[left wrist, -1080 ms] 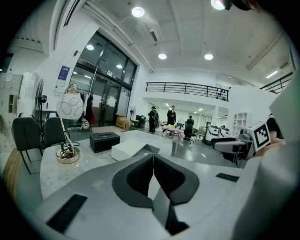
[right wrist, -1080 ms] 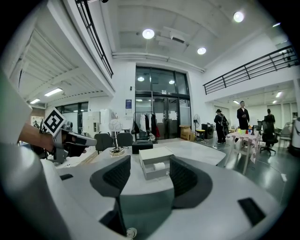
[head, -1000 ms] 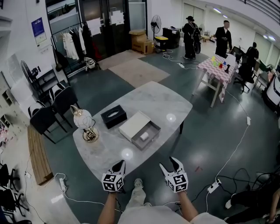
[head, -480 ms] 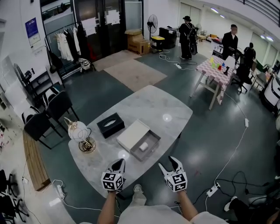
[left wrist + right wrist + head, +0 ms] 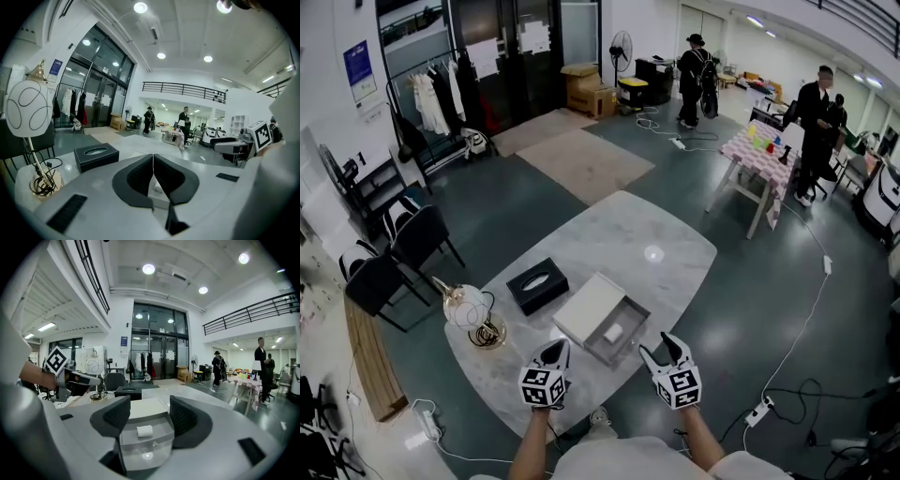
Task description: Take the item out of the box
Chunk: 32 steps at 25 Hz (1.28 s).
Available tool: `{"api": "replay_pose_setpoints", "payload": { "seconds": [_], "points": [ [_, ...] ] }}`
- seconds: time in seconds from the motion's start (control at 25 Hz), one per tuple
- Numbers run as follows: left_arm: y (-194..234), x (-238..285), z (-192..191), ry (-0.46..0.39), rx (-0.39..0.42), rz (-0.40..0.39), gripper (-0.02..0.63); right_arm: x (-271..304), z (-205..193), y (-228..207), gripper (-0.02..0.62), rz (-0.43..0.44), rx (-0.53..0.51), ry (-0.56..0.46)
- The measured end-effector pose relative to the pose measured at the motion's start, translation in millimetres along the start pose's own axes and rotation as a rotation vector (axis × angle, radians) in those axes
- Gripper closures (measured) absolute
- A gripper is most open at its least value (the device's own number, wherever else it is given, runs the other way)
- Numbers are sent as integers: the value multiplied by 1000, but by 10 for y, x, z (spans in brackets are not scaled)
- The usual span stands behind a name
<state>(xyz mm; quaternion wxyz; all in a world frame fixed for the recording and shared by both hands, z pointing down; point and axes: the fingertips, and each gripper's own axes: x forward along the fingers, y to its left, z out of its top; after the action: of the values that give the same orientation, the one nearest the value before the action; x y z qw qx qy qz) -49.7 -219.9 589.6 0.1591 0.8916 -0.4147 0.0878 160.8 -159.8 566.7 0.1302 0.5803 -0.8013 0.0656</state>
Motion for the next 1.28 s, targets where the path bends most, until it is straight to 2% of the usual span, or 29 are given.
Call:
{"api": "replay_pose_setpoints", "payload": {
  "seconds": [0.6, 1.28],
  "points": [
    [521, 361, 1, 24, -38, -18, 589, 598, 90, -1, 347, -23, -5, 34],
    [446, 601, -220, 96, -53, -83, 589, 616, -223, 53, 347, -37, 39, 110]
  ]
}}
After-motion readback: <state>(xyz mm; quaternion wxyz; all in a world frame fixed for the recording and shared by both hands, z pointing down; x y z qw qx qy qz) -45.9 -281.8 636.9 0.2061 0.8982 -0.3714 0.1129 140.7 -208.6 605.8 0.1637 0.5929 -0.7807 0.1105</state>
